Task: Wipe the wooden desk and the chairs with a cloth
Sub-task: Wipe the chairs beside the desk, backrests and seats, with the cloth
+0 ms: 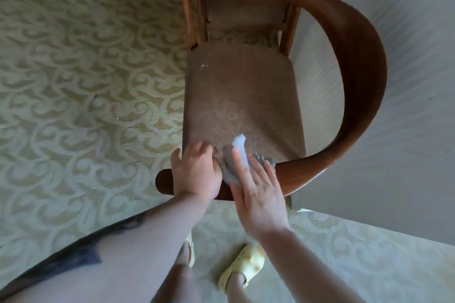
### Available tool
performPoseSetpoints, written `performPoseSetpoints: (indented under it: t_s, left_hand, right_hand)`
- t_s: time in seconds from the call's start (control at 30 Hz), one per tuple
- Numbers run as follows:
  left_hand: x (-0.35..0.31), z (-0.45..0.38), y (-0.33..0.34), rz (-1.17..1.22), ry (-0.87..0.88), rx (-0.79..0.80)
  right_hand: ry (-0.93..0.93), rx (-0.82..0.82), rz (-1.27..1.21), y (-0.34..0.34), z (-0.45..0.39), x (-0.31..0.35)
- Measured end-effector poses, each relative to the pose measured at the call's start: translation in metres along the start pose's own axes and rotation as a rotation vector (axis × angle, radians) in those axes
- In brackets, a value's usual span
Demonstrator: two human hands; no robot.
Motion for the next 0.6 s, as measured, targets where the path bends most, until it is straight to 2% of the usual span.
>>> performPoseSetpoints:
  t_s: [0.1, 0.17, 0.27, 0.3, 0.47, 0.6]
  left_hand:
    - [-0.003, 0.001, 0.002, 0.034, 0.066, 0.004]
    - [-0.003, -0.004, 0.005, 0.038, 0.070, 0.043]
    - [-0.001, -0.012, 0.002, 0.099, 0.034, 0.040]
    - [0.000, -0.013, -0.001, 0.151, 0.030, 0.029]
    - [-0.007, -0.009, 0.002, 0.238, 0.115, 0.169]
    - [-0.006, -0.011, 0.006, 0.278, 0.179, 0.111]
  right_hand:
    - [0.254, -0.132, 0.080, -0.017, -0.008, -0.040]
    - [0.363, -0.183, 0.101, -0.005, -0.012, -0.015]
    - [0.395, -0.261, 0.050, 0.014, -0.017, 0.029]
    - [0.419, -0.288, 0.037, 0.016, -0.018, 0.032]
    - [0.420, -0.366, 0.095, 0.012, -0.013, 0.030]
    - [0.439, -0.403, 0.139, 0.012, -0.015, 0.032]
Point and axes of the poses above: each hand's wrist, its own z-axis away from the middle knuckle, its own y-axis out of the palm, x = y × z, the point moved 7 cm from there along -z, towards the middle knuckle, and after that the axes turned 3 degrees about -x, right-handed, at the moved point
